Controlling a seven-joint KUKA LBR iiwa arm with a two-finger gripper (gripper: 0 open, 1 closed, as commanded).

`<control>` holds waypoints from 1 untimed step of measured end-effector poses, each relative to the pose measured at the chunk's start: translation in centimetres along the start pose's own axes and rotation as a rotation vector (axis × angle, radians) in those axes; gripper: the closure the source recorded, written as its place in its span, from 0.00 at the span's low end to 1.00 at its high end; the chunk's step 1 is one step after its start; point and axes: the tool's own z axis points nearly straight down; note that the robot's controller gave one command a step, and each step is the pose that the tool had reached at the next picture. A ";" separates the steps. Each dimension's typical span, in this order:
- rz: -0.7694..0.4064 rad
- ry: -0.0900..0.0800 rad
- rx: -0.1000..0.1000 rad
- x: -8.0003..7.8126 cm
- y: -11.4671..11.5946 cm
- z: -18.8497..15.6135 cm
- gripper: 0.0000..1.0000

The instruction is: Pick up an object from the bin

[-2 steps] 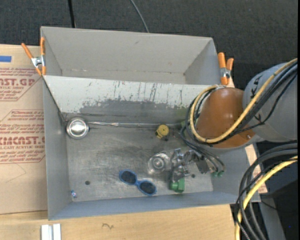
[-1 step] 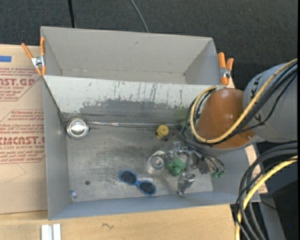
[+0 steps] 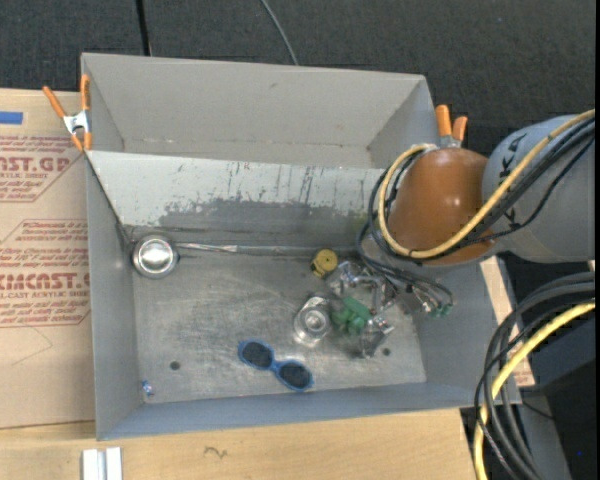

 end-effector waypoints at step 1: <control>0.001 -0.017 0.006 -0.5 -0.1 -0.3 1.00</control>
Offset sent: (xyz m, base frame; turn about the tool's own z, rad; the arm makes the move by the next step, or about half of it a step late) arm 0.0000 0.0000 0.0000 0.0000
